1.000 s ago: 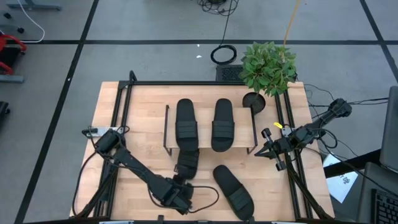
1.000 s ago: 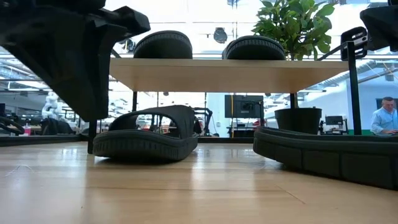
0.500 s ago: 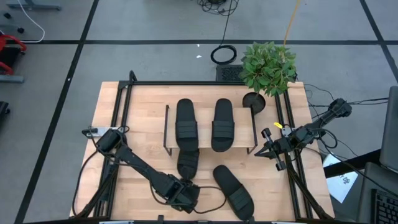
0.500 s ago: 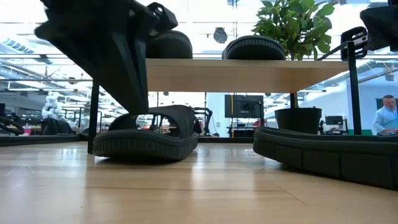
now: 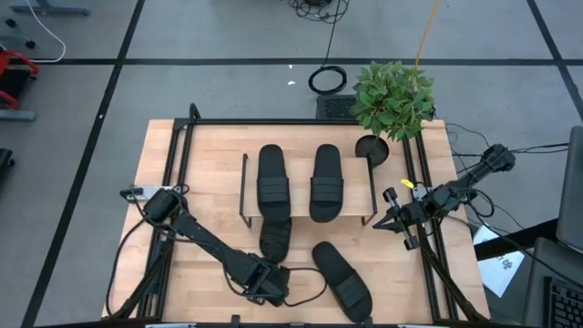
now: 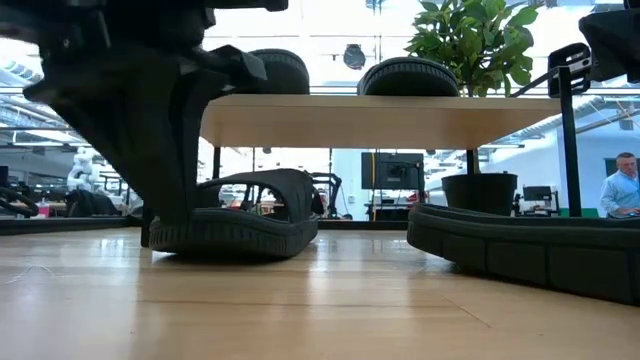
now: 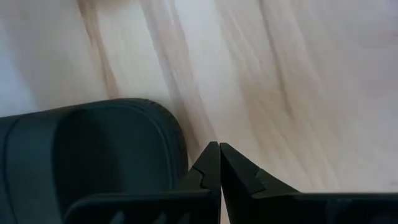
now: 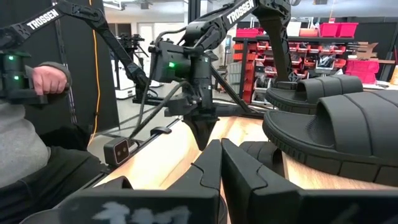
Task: Pick and place slides into the shelf
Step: Put the black slipper under the shelf
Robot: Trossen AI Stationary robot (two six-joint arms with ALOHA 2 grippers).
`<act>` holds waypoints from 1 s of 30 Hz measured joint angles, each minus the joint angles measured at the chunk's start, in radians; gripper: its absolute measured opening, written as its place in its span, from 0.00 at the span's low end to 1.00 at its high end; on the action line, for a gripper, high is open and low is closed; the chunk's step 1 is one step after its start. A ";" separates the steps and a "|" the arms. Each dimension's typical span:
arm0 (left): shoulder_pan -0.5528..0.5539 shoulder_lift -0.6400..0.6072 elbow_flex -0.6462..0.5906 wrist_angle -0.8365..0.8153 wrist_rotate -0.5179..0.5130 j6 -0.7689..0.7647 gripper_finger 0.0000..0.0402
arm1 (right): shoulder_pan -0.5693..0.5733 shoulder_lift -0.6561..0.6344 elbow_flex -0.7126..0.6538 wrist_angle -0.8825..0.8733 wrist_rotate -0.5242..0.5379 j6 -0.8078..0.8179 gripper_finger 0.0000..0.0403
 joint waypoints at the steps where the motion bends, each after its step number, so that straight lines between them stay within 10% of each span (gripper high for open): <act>1: 0.003 0.000 -0.009 0.003 -0.008 -0.003 0.00 | 0.000 0.000 0.000 0.000 0.000 0.000 0.00; 30: 0.097 0.000 -0.102 0.095 -0.101 0.069 0.00 | 0.000 0.000 0.000 0.000 0.000 0.000 0.00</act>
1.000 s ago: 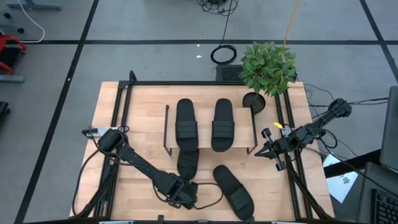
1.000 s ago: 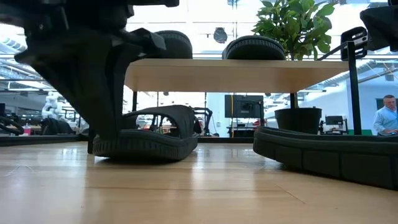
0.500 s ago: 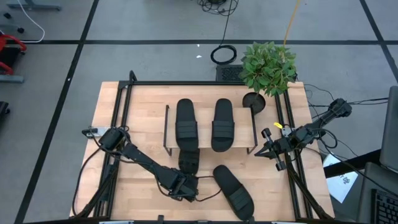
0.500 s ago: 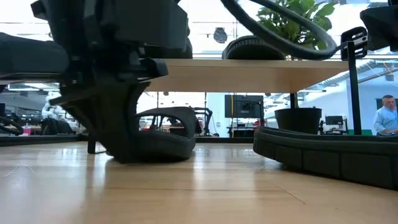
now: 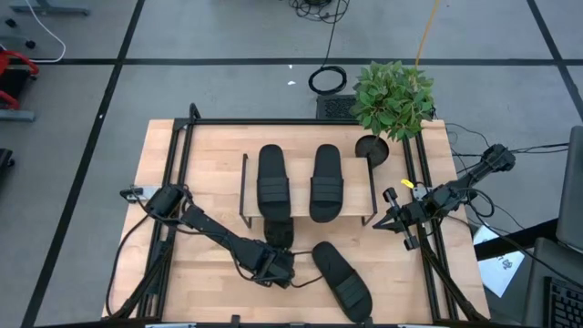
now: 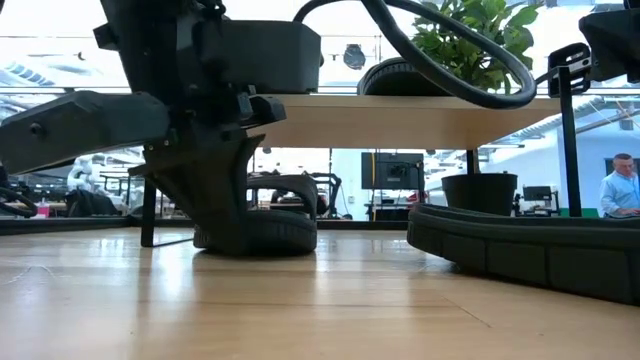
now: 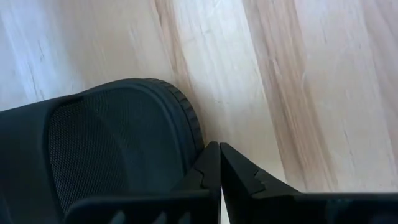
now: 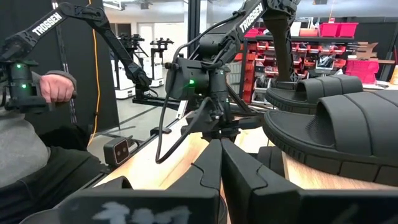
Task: Pick and place slides into the shelf
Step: Put the black slipper under the shelf
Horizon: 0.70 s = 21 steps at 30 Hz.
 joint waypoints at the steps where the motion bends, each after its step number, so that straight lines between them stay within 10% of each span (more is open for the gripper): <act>1: 0.000 0.000 0.000 0.000 0.000 0.002 0.00 | 0.000 0.000 0.000 0.000 0.000 0.000 0.00; 21: -0.165 -0.139 0.115 -0.149 -0.010 0.357 0.00 | 0.000 0.008 0.000 -0.004 -0.003 -0.010 0.00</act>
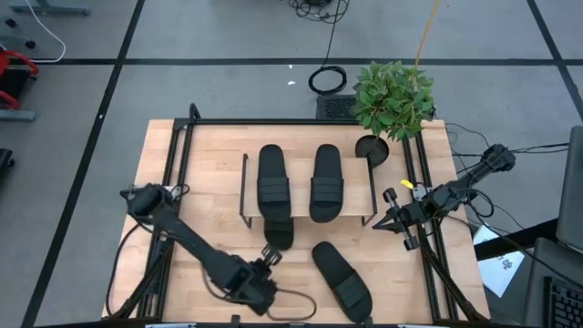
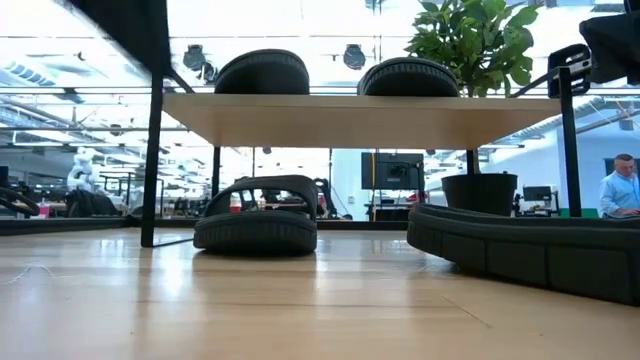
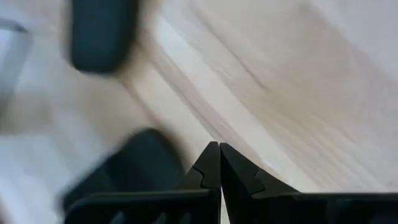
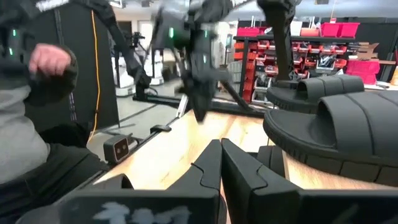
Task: Pick and place slides into the shelf
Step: Put the black slipper under the shelf
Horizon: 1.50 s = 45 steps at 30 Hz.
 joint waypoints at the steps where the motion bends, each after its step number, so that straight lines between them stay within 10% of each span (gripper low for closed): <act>1: -0.008 -0.025 0.000 0.013 -0.017 0.021 0.00 | 0.000 0.001 0.000 -0.004 0.000 0.000 0.00; 15: 0.158 -0.554 -0.247 0.326 0.030 0.377 0.00 | 0.000 0.012 0.000 0.004 0.000 0.000 0.00; 28: 0.242 -1.267 -1.059 1.055 -0.047 0.323 0.00 | 0.000 0.012 0.000 0.035 -0.001 -0.029 0.00; 45: 0.250 -1.486 -1.431 1.349 -0.119 0.325 0.00 | 0.000 0.012 0.000 0.124 -0.051 -0.157 0.00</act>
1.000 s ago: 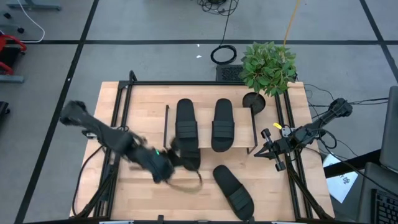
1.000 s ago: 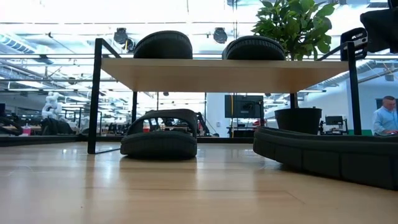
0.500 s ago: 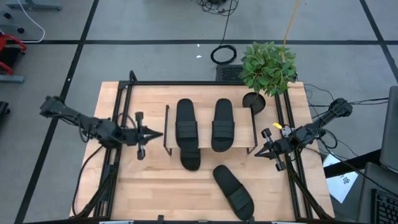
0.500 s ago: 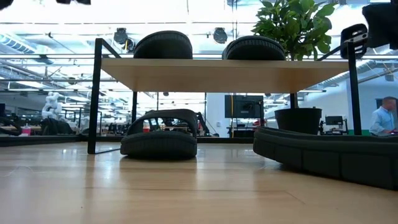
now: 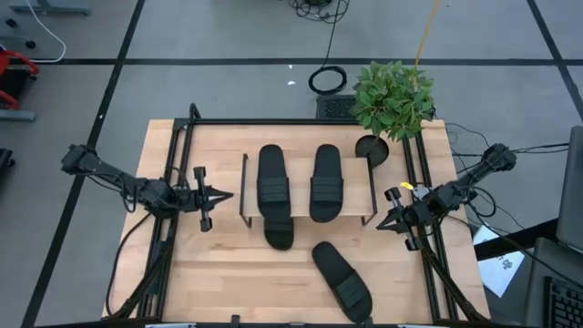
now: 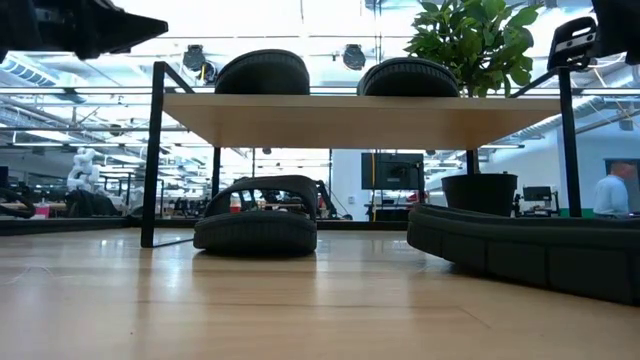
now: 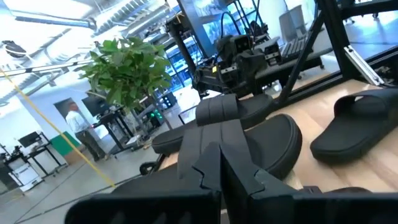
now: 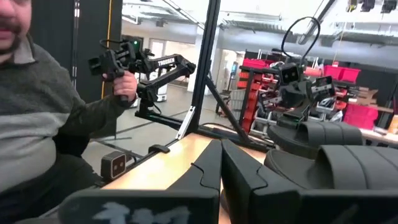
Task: Pick and place slides into the shelf
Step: Put the black slipper under the shelf
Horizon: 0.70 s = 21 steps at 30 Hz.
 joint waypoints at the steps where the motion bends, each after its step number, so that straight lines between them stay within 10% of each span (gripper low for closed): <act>1: 0.000 0.000 -0.001 0.000 0.000 -0.002 0.00 | 0.000 0.000 0.000 0.000 0.000 -0.002 0.00; 14: 0.000 0.008 -0.001 -0.004 0.000 0.008 0.04 | 0.004 0.035 0.026 0.114 -0.232 -0.074 0.00; 21: 0.000 0.008 -0.001 -0.011 0.000 -0.027 0.01 | 0.066 0.268 0.160 0.076 -0.078 -0.123 0.01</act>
